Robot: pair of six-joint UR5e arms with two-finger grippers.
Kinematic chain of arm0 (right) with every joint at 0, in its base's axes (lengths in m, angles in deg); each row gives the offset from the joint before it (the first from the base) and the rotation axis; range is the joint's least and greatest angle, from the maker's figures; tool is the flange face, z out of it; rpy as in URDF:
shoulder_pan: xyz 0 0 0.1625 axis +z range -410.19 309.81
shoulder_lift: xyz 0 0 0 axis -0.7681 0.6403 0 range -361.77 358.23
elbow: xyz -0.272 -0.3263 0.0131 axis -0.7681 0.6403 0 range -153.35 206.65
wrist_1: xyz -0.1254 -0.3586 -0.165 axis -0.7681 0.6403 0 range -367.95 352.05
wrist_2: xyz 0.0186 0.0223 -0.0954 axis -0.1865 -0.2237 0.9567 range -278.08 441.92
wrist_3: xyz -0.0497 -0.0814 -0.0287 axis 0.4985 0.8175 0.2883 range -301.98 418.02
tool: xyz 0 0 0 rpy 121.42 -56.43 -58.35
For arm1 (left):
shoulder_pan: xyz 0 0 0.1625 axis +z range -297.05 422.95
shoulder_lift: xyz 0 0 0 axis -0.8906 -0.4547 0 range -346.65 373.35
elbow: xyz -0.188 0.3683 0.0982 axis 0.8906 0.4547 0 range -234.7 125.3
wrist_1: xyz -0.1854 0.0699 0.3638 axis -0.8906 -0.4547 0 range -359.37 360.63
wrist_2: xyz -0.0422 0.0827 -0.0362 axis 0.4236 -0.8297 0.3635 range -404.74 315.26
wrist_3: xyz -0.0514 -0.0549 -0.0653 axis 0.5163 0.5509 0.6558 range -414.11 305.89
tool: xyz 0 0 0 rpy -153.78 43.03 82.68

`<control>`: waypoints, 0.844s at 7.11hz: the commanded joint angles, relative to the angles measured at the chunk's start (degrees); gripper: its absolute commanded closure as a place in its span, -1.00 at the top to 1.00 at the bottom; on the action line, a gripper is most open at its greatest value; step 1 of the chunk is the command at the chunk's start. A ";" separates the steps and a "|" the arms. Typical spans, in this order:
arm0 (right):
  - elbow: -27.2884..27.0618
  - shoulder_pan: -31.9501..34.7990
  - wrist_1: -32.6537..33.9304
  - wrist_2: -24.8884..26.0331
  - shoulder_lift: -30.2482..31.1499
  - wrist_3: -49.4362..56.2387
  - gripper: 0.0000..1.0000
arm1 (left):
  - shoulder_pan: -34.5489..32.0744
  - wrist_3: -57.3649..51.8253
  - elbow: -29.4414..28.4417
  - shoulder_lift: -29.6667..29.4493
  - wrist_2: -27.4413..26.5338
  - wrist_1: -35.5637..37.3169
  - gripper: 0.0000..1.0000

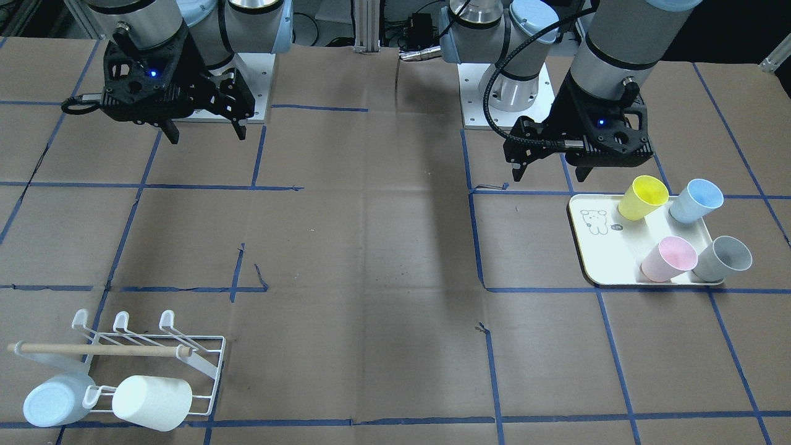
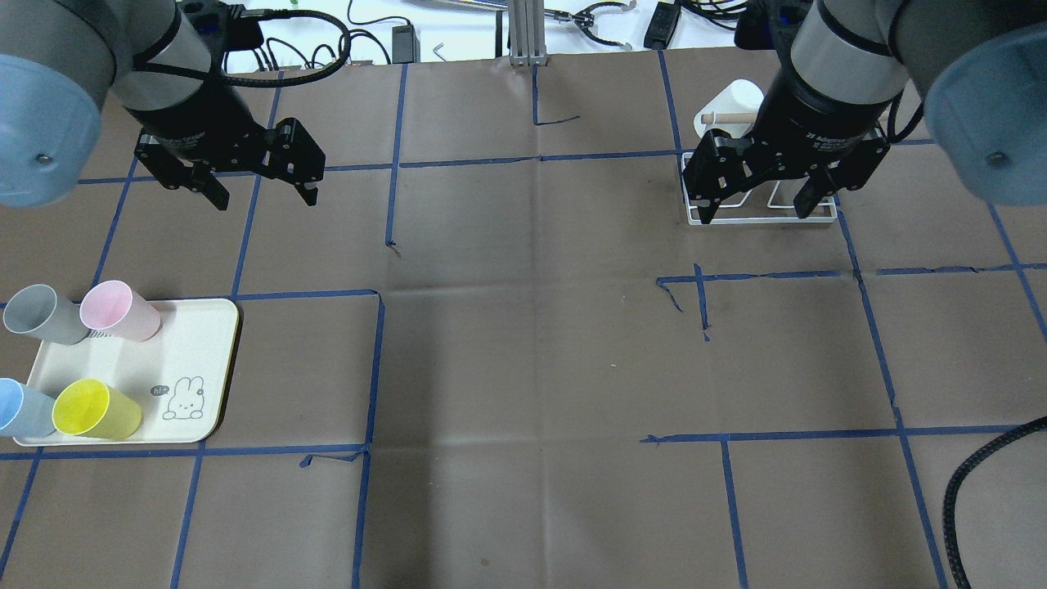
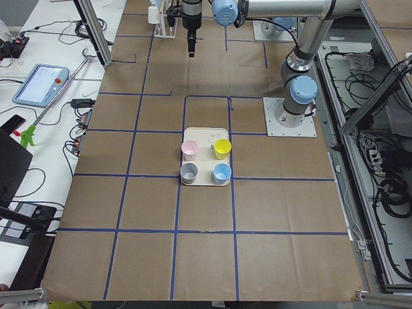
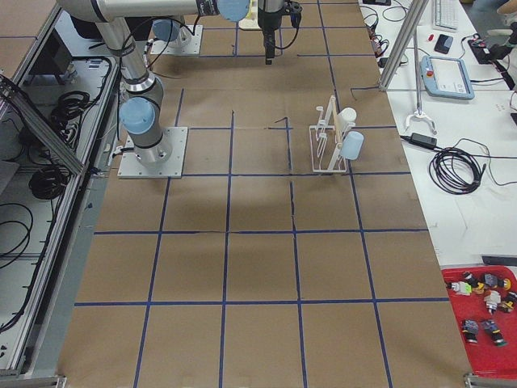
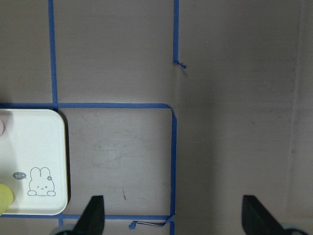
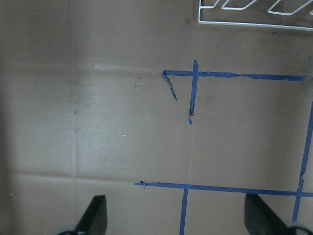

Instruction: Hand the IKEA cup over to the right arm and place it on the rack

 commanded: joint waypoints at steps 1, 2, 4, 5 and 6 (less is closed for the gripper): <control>0.00 0.00 -0.10 0.07 0.00 0.00 1.00 | 0.00 -0.04 0.05 0.04 -0.12 0.00 0.99; -0.09 0.00 -0.19 -0.02 0.00 0.00 1.00 | 0.00 -0.04 0.05 0.04 -0.12 0.00 0.99; 0.00 0.00 -0.01 0.07 0.00 0.00 1.00 | 0.00 -0.04 0.05 0.04 -0.12 0.00 0.99; -0.09 0.00 0.16 -0.02 -0.09 0.09 1.00 | 0.00 -0.04 0.05 0.04 0.23 0.00 0.99; 0.00 0.00 -0.01 0.07 0.00 0.09 1.00 | 0.00 -0.04 0.05 0.04 0.41 0.00 0.99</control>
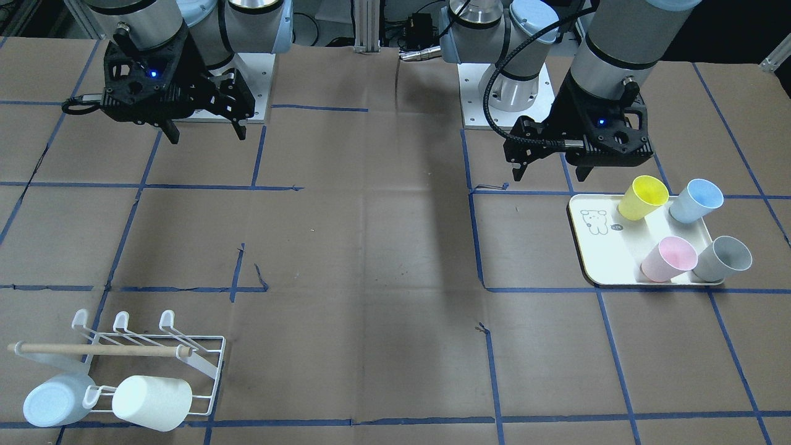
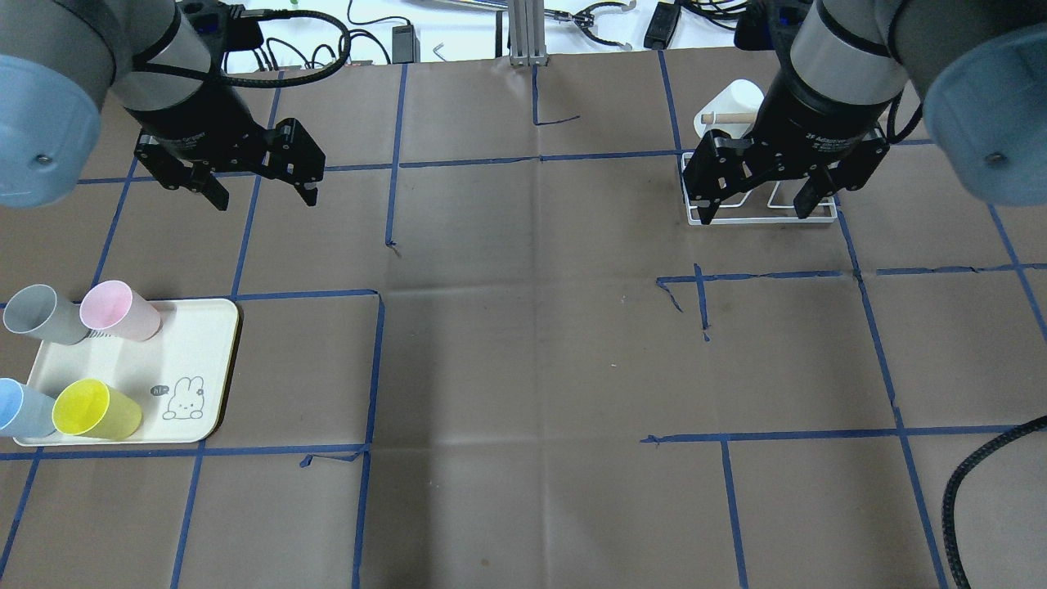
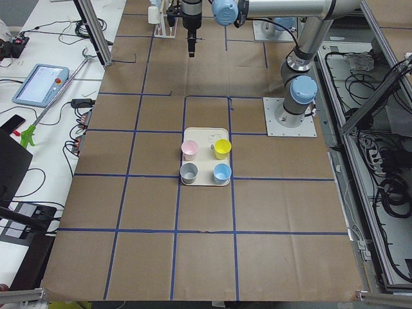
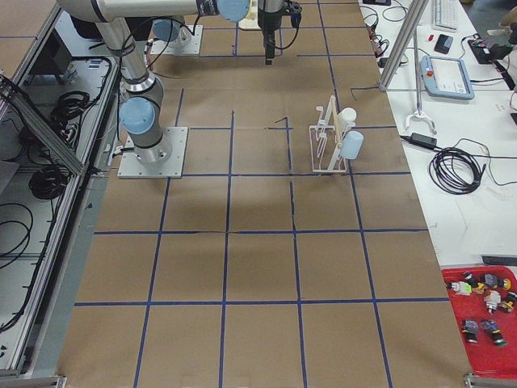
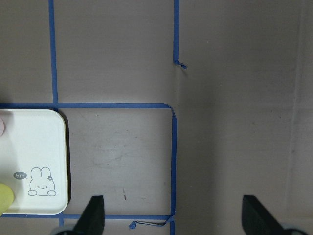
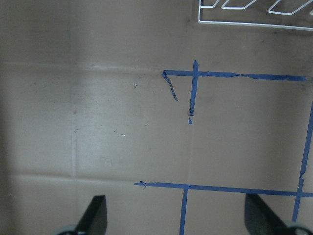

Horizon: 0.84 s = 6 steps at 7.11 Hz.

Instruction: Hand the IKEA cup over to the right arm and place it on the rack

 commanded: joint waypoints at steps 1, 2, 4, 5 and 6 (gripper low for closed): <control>0.05 0.00 0.11 0.05 0.04 0.03 1.00 | 0.00 -0.09 0.00 0.00 0.17 0.01 0.99; 0.05 0.00 0.03 0.05 -0.05 0.03 1.00 | 0.00 -0.26 0.00 0.00 0.17 0.01 0.99; 0.05 0.00 0.20 -0.04 -0.05 0.03 1.00 | 0.00 -0.44 0.00 0.09 0.17 -0.08 0.99; 0.05 0.00 0.20 -0.04 -0.05 0.03 1.00 | 0.00 -0.53 0.00 0.00 0.17 -0.08 0.99; 0.05 0.00 0.20 -0.04 -0.05 0.03 1.00 | 0.00 -0.53 0.09 0.00 0.08 -0.08 0.99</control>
